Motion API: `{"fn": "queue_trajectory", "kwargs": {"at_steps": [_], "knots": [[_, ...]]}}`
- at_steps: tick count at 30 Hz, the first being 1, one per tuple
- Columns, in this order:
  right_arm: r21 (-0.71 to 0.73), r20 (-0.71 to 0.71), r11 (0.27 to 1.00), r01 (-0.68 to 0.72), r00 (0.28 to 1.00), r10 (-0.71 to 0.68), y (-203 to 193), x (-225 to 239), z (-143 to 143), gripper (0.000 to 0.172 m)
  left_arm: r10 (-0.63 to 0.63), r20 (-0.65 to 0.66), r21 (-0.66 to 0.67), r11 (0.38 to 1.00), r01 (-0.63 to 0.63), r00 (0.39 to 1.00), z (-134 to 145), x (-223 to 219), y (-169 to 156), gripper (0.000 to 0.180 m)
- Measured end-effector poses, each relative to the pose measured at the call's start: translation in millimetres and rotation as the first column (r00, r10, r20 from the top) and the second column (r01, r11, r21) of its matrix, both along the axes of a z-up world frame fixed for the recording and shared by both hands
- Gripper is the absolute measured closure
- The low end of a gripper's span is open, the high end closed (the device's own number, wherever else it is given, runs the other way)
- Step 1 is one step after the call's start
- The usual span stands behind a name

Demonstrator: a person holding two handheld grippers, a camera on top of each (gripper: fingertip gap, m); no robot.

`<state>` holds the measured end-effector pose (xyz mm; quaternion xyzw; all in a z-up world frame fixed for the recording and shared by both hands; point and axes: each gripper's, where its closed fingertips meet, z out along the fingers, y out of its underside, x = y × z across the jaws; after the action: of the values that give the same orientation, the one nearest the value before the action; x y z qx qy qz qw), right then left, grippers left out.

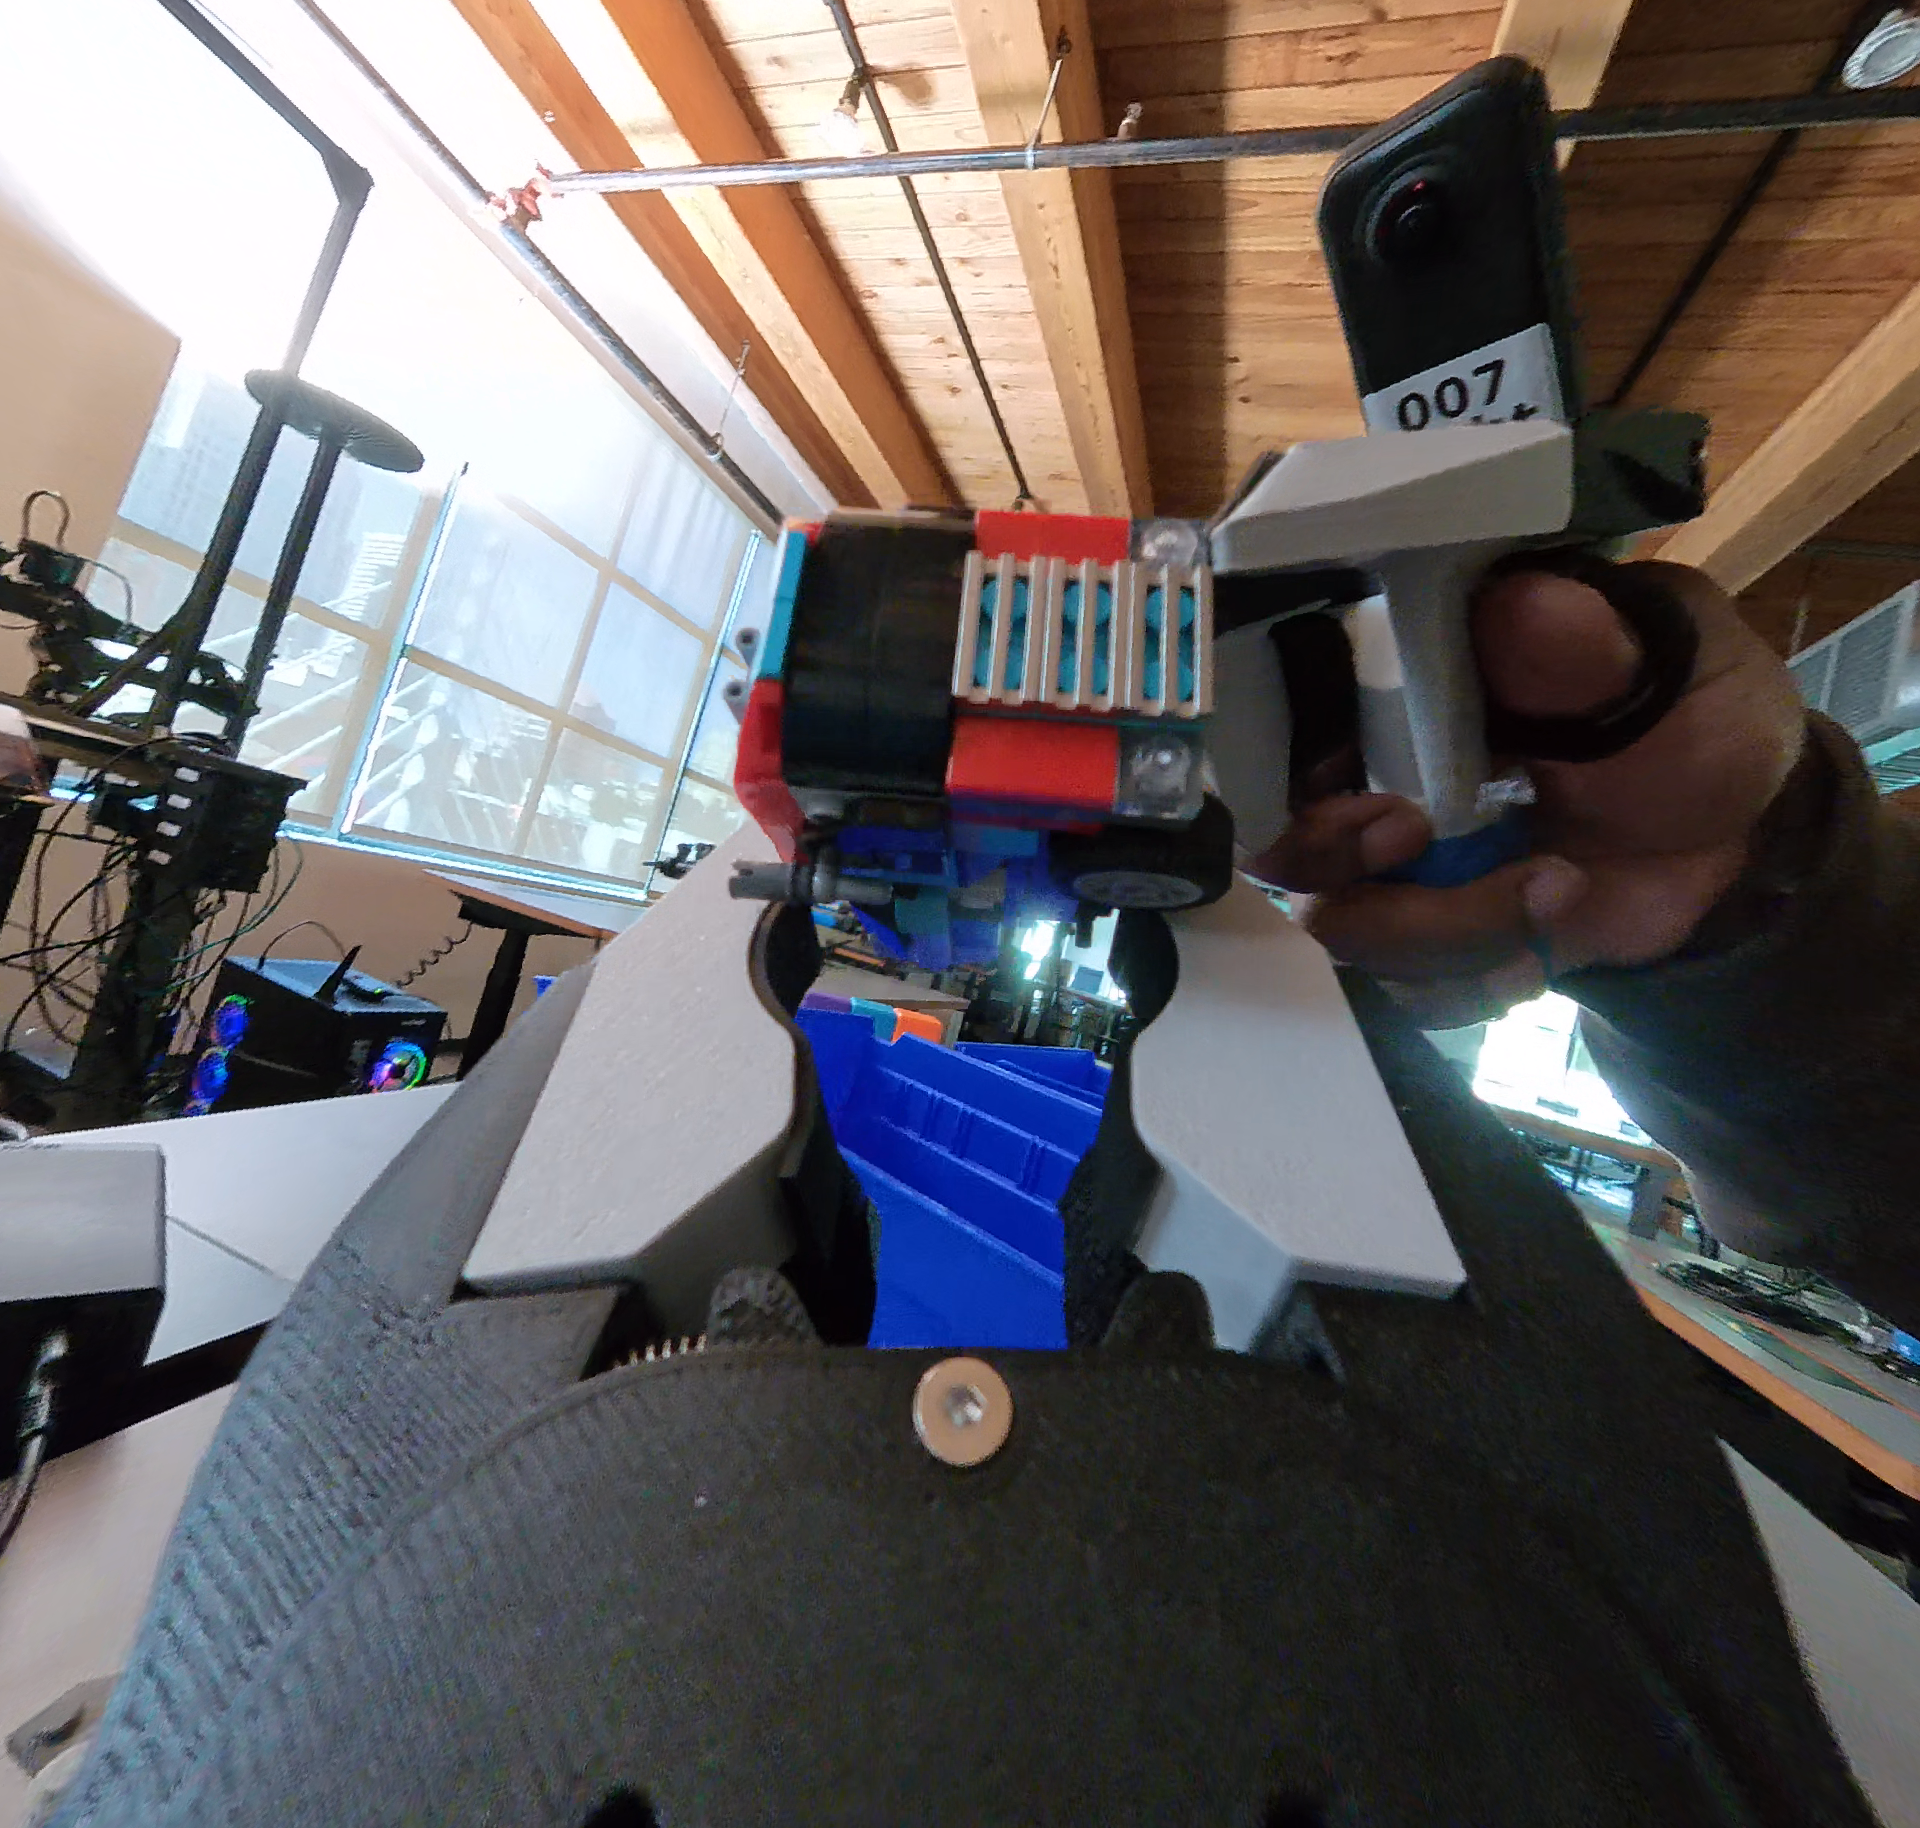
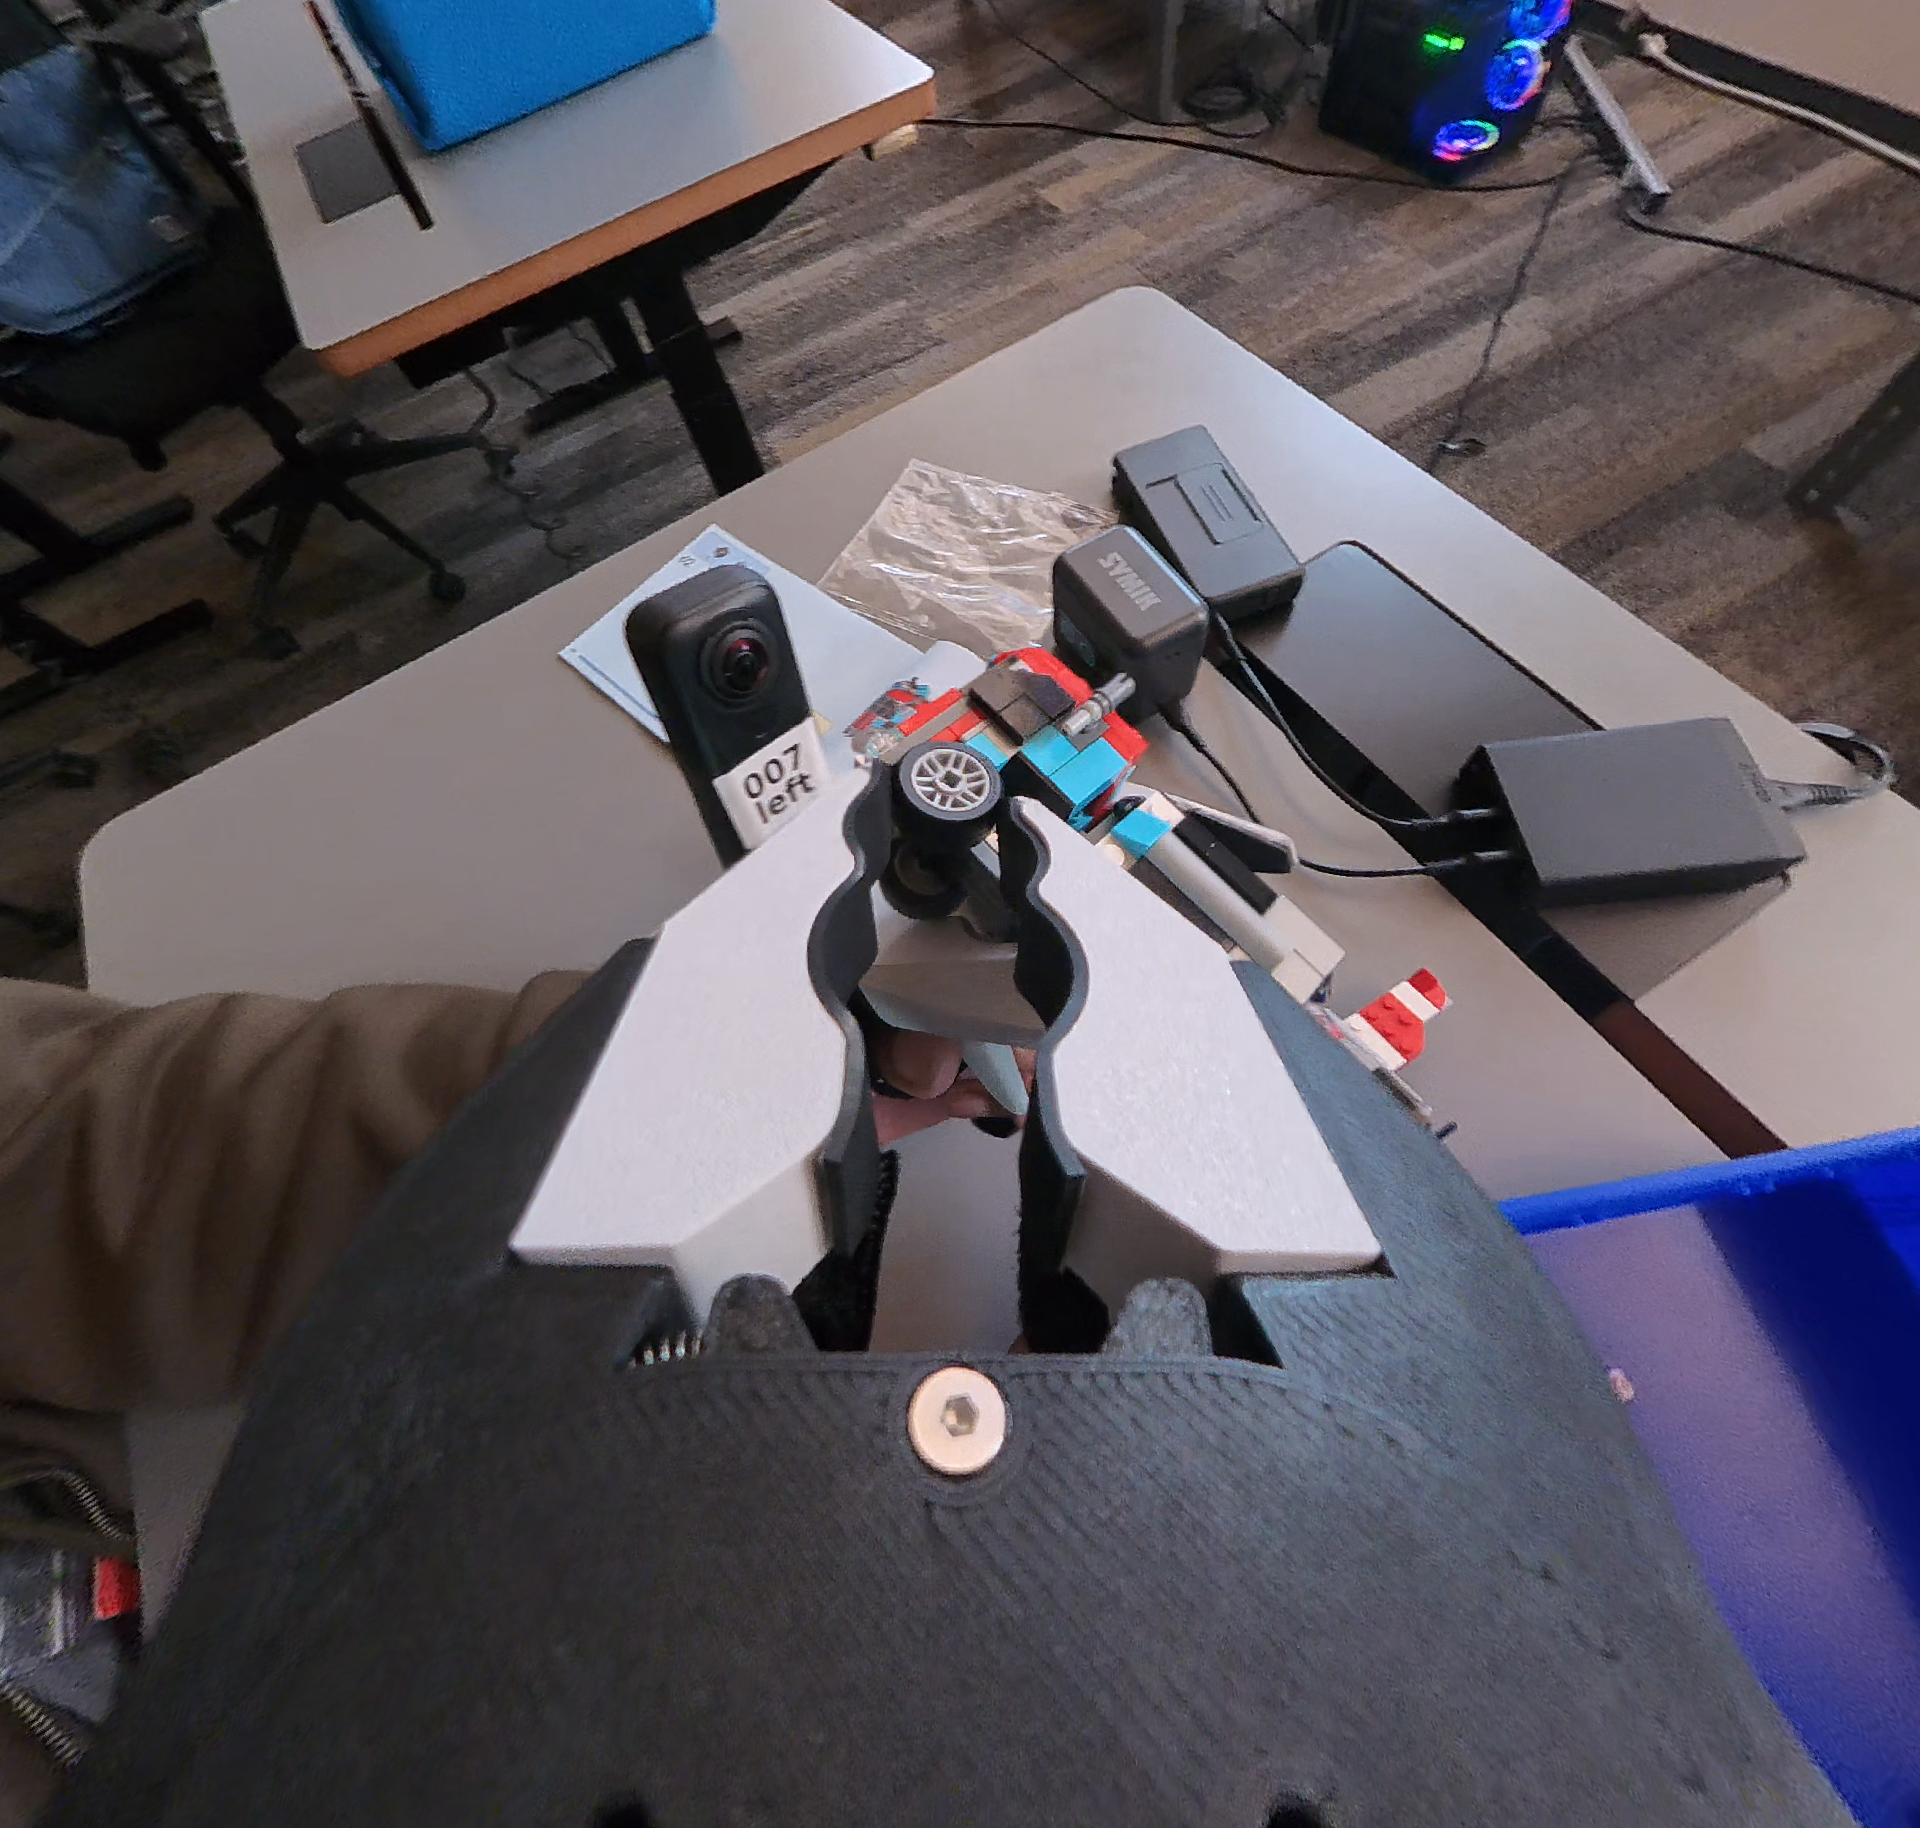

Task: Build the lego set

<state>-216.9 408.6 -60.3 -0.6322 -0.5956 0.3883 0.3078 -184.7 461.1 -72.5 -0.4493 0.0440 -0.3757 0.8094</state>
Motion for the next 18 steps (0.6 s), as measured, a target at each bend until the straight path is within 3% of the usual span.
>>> {"fn": "queue_trajectory", "kwargs": {"at_steps": [7, 18], "knots": [[0.105, -0.032, 0.994, 0.016, 0.999, -0.012, 6.9, -3.2, -2.7, 0.149, 0.017, 0.012, -0.054, 0.998, -0.017, 1.000, -5.7, -4.6, 6.9, 0.126], [-0.091, -0.108, 0.988, 0.126, 0.985, -0.136, 17.3, -2.4, -8.5, 0.149, 0.114, -0.018, -0.123, 0.986, -0.115, 0.993, -15.4, -9.3, 16.8, 0.126]]}}
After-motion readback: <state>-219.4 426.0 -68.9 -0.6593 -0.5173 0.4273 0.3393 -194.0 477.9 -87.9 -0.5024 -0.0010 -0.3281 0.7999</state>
